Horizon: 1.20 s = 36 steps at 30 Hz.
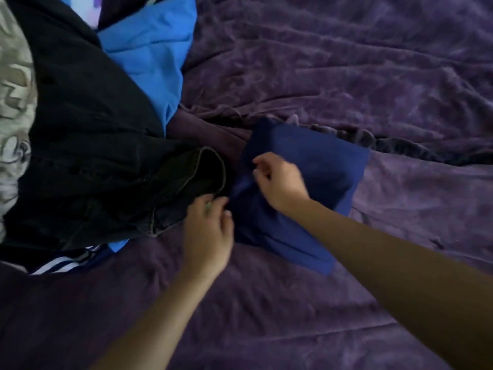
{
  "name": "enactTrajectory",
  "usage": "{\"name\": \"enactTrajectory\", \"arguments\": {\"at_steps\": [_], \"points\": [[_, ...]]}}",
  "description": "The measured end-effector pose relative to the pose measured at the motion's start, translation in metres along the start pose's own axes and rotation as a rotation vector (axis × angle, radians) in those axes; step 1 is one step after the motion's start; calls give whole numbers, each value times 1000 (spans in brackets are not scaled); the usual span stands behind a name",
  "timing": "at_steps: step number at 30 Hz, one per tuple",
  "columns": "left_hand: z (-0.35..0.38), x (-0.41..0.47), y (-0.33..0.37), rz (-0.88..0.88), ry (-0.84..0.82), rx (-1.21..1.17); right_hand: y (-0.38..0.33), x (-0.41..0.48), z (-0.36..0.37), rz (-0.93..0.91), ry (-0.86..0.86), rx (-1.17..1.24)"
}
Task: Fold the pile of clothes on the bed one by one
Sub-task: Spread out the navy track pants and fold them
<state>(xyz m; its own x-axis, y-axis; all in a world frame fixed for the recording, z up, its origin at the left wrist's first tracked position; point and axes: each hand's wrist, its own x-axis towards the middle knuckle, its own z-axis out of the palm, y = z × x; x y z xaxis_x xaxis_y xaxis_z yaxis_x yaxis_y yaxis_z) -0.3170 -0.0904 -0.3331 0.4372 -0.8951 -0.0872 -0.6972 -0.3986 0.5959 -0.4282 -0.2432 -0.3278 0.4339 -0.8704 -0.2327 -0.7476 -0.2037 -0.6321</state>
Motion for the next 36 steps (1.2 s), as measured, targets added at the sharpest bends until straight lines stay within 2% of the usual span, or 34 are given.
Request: {"name": "enactTrajectory", "arguments": {"at_steps": [1, 2, 3, 4, 7, 10, 13, 15, 17, 19, 21, 22, 24, 25, 27, 30, 32, 34, 36], "points": [[11, -6, 9, 124, -25, 100, 8, 0, -9, -183, 163, -185], [23, -11, 15, 219, -73, 182, 15, 3, -19, -326, 251, -356], [34, -15, 19, 267, -133, 249, 22, 10, -27, -414, 222, -501], [44, -16, 18, 275, -198, 300, 29, 19, -31, -442, 118, -622], [61, -10, -2, 250, -314, 388, 49, 54, -26, -300, -187, -794], [66, 0, -20, 270, -371, 428, 69, 78, -14, -89, -290, -721], [62, 9, -19, 291, -446, 421, 76, 83, -14, -34, -331, -693], [50, 20, -7, 290, -423, 382, 75, 79, -31, -22, -291, -650], [34, 43, 11, 284, -291, 273, 79, 67, -58, -61, -44, -612], [27, 77, 28, 185, -166, 128, 94, 46, -89, -52, 277, -547], [29, 118, 46, -33, -209, -10, 117, 21, -111, 175, 437, -378], [33, 138, 53, -141, -262, -65, 128, 11, -116, 350, 431, -236], [42, 169, 66, -273, -335, -199, 139, 0, -114, 645, 322, 197], [46, 179, 71, -305, -346, -273, 140, -1, -109, 710, 280, 412], [49, 192, 76, -334, -342, -351, 137, 1, -101, 686, 240, 577], [37, 193, 78, -306, -371, -350, 133, 3, -106, 586, 214, 613], [19, 188, 83, -245, -509, -404, 131, -5, -121, 505, 117, 608], [-1, 175, 93, -130, -655, -395, 126, -23, -142, 394, -24, 419], [-24, 156, 111, -35, -733, -336, 119, -47, -166, 270, -195, 175]]}}
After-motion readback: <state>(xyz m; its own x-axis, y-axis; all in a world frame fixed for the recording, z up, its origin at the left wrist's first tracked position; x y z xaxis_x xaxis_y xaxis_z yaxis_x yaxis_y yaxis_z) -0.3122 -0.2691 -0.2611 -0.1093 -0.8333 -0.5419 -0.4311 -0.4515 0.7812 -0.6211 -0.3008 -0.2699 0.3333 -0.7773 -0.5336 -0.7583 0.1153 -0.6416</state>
